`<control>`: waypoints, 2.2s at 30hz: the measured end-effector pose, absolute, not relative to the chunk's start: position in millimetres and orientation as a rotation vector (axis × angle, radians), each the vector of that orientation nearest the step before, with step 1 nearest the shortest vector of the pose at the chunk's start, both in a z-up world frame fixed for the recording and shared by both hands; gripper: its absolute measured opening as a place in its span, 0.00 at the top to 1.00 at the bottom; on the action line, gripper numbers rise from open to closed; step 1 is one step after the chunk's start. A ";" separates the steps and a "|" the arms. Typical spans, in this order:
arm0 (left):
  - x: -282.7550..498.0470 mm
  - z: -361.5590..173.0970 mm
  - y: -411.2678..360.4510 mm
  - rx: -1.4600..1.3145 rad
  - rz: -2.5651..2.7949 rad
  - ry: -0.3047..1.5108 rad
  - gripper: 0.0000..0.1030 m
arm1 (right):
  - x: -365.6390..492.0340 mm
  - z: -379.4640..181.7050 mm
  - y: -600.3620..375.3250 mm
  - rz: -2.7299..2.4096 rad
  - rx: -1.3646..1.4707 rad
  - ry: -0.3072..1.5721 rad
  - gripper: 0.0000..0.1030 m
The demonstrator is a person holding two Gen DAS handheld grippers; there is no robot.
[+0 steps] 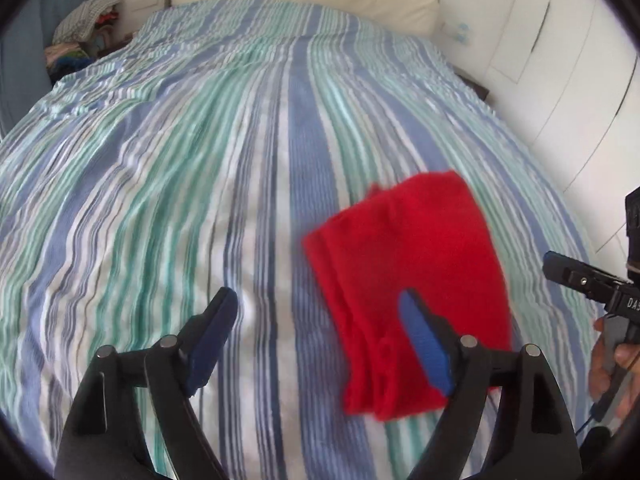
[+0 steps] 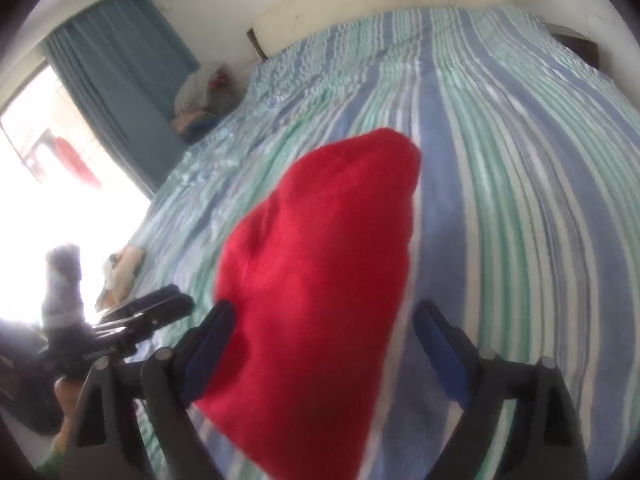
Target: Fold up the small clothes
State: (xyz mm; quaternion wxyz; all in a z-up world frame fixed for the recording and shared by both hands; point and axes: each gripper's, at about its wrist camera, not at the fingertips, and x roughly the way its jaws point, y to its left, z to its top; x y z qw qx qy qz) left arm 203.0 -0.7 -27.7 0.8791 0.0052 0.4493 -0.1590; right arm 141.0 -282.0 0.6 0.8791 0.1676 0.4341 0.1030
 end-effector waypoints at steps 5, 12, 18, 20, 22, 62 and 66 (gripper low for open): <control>120.0 -53.2 4.6 0.215 -0.194 0.852 0.02 | 62.1 -52.1 -301.6 0.052 0.214 0.999 0.12; 58.6 -81.6 -18.9 0.255 -0.154 0.819 0.00 | -33.5 -66.1 -258.8 -0.087 0.087 0.972 0.00; 63.0 -110.1 -33.8 0.350 -0.110 0.905 0.00 | -49.9 -113.2 -230.9 -0.148 0.015 0.976 0.00; 64.6 -111.3 -32.0 0.335 -0.113 0.915 0.00 | -50.4 -111.8 -230.5 -0.158 0.012 0.960 0.00; 65.6 -112.8 -30.1 0.313 -0.114 0.916 0.00 | -50.9 -111.5 -231.4 -0.158 0.020 0.958 0.00; 69.0 -116.0 -25.7 0.275 -0.125 0.937 0.00 | -52.8 -115.9 -229.5 -0.150 0.037 0.931 0.00; 68.5 -116.1 -25.3 0.274 -0.126 0.935 0.00 | -52.7 -115.8 -229.2 -0.150 0.037 0.931 0.00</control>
